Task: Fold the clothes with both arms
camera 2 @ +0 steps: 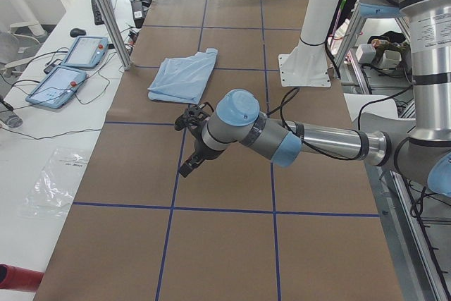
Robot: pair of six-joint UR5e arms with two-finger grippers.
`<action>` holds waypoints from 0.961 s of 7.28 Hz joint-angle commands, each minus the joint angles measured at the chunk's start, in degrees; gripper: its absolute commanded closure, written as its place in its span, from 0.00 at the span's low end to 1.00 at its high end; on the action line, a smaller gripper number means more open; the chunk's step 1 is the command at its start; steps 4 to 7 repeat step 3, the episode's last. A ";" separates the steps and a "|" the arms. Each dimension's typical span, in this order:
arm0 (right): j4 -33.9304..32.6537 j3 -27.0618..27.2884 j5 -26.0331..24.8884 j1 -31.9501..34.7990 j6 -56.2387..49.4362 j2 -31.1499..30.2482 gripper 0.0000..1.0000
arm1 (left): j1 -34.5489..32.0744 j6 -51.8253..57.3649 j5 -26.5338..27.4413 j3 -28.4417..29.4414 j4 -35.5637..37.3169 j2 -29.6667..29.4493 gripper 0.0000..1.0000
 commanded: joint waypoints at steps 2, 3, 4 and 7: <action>0.08 -0.18 -0.18 -0.56 0.24 0.07 0.00 | 0.00 -0.09 0.08 -0.06 -2.01 0.10 0.00; 0.08 -0.18 -0.18 -0.56 0.24 0.24 0.00 | 0.00 -0.09 0.08 0.02 -2.46 0.27 0.00; 0.08 -0.18 -0.18 -0.56 0.24 0.24 0.00 | 0.00 -0.09 0.08 0.02 -2.46 0.27 0.00; 0.08 -0.18 -0.18 -0.56 0.24 0.24 0.00 | 0.00 -0.09 0.08 0.02 -2.46 0.27 0.00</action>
